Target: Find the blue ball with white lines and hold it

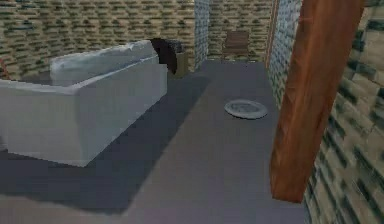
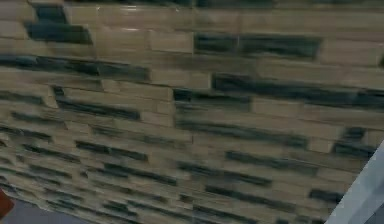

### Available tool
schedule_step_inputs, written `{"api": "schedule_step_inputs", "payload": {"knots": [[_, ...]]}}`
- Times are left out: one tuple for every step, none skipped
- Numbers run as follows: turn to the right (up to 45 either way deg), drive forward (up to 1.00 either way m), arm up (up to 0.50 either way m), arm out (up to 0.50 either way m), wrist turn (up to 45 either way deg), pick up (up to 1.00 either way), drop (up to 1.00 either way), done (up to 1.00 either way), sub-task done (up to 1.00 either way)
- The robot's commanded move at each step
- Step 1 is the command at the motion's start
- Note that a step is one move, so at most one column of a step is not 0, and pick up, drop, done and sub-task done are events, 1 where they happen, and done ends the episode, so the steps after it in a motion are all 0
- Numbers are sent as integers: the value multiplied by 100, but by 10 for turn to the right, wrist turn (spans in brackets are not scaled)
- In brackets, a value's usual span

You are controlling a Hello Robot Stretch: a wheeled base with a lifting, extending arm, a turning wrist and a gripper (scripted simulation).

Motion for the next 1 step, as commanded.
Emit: {"api": "schedule_step_inputs", "payload": {"knots": [[0,100,0,0,0,0,0,0,0]]}}
